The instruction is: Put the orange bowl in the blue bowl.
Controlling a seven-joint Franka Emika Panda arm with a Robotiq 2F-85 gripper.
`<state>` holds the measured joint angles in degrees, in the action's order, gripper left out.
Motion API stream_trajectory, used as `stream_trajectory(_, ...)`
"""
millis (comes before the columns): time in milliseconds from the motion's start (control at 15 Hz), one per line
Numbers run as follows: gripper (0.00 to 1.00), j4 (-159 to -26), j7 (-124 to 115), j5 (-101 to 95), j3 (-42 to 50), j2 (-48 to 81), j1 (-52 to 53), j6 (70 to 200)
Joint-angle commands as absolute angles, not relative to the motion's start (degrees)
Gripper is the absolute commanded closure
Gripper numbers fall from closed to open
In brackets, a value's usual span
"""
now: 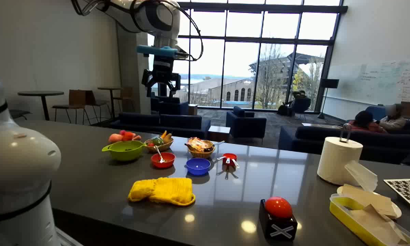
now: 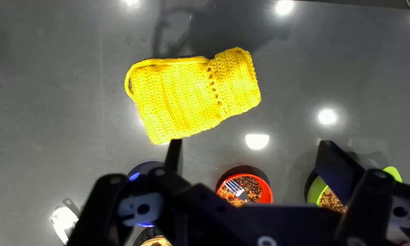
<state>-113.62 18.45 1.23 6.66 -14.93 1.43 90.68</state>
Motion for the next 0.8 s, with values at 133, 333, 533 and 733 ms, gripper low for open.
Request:
stream_trajectory(133,0.0,-113.44,18.6,1.4,5.93,-14.85,0.6,90.59)
stream_trajectory(333,0.0,-113.43,18.6,1.4,5.93,-14.85,0.6,90.6)
stream_trajectory(533,0.0,-113.85,18.2,1.73,5.57,-14.28,0.71,91.05)
stream_trajectory(733,0.0,-114.63,17.31,1.94,4.83,-13.03,0.91,92.7)
